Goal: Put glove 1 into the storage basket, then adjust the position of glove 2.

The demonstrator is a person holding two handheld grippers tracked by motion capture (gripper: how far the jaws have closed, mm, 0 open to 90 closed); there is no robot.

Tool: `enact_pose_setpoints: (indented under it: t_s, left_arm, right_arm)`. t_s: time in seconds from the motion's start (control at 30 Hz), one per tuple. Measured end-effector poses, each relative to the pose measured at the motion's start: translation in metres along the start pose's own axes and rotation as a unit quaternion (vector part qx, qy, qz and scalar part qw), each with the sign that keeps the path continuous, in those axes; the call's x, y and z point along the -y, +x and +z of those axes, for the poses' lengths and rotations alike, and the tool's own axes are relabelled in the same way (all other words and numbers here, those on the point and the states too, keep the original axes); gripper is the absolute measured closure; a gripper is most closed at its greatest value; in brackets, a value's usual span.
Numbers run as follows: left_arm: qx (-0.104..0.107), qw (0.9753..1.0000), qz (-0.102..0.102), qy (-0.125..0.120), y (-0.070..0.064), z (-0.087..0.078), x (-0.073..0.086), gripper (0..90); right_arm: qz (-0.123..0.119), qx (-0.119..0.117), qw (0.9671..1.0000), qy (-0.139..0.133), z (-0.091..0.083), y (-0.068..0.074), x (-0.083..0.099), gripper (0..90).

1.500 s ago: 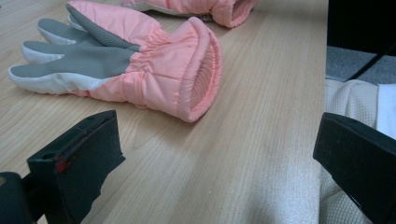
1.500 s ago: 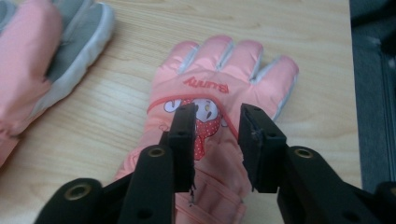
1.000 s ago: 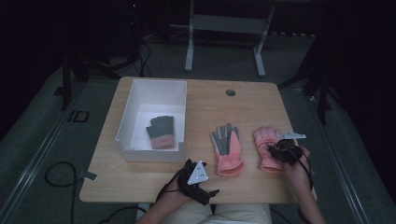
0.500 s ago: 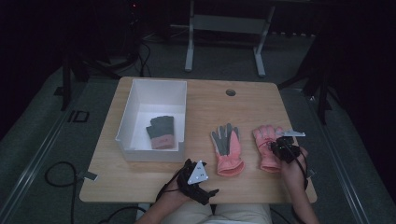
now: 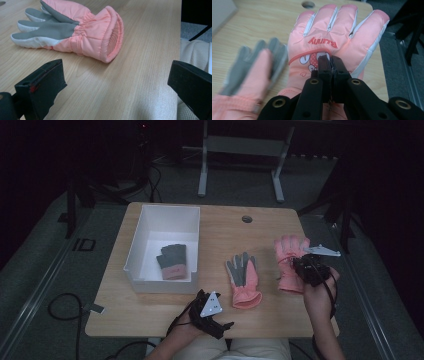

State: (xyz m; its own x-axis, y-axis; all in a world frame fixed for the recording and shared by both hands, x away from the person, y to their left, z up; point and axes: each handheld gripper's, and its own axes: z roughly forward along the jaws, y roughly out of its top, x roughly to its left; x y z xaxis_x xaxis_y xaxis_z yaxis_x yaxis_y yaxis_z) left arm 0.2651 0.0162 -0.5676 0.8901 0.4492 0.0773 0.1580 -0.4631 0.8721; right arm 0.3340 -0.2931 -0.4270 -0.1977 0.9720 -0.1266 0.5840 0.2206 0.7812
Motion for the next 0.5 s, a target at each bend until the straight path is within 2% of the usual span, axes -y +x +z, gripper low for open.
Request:
enact_pose_setpoints:
  t_s: [0.03, 0.07, 0.17, 0.2, 0.23, 0.27, 0.3, 0.33, 0.5]
  left_arm:
    - [0.001, 1.0, 0.003, 0.002, 0.001, 0.0, 0.0, 0.8]
    - [0.0, 1.0, 0.003, 0.003, 0.0, 0.0, 0.0, 0.8]
    - [-0.005, 1.0, 0.004, 0.004, 0.001, -0.001, -0.001, 0.8]
    - [-0.005, 1.0, 0.002, 0.004, 0.001, -0.001, -0.001, 0.8]
    - [-0.004, 1.0, 0.002, 0.005, 0.002, -0.001, -0.001, 0.8]
    - [-0.003, 1.0, 0.004, 0.004, 0.002, -0.001, -0.001, 0.8]
    - [-0.002, 1.0, 0.004, 0.004, 0.002, -0.002, -0.001, 0.8]
    - [-0.003, 1.0, 0.005, 0.002, 0.002, -0.002, -0.002, 0.8]
    - [-0.002, 1.0, 0.004, 0.0, 0.002, -0.004, -0.002, 0.8]
  right_arm:
    - [-0.008, -0.005, 0.9999, -0.007, -0.007, 0.008, -0.006, 87.6]
    - [-0.008, -0.005, 0.9999, -0.007, -0.007, 0.008, -0.006, 87.6]
    - [-0.007, -0.02, 0.9996, -0.017, -0.015, 0.022, -0.013, 87.6]
    - [-0.007, -0.02, 0.9996, -0.017, -0.015, 0.022, -0.013, 87.6]
    - [-0.012, -0.028, 0.9994, -0.014, -0.015, 0.031, -0.015, 87.6]
    - [-0.012, -0.028, 0.9994, -0.014, -0.015, 0.031, -0.015, 87.6]
    - [-0.016, -0.035, 0.9992, -0.012, -0.016, 0.039, -0.016, 87.6]
    - [-0.016, -0.035, 0.9992, -0.012, -0.016, 0.039, -0.016, 87.6]
    - [-0.022, -0.055, 0.9982, -0.012, -0.015, 0.062, -0.02, 87.6]
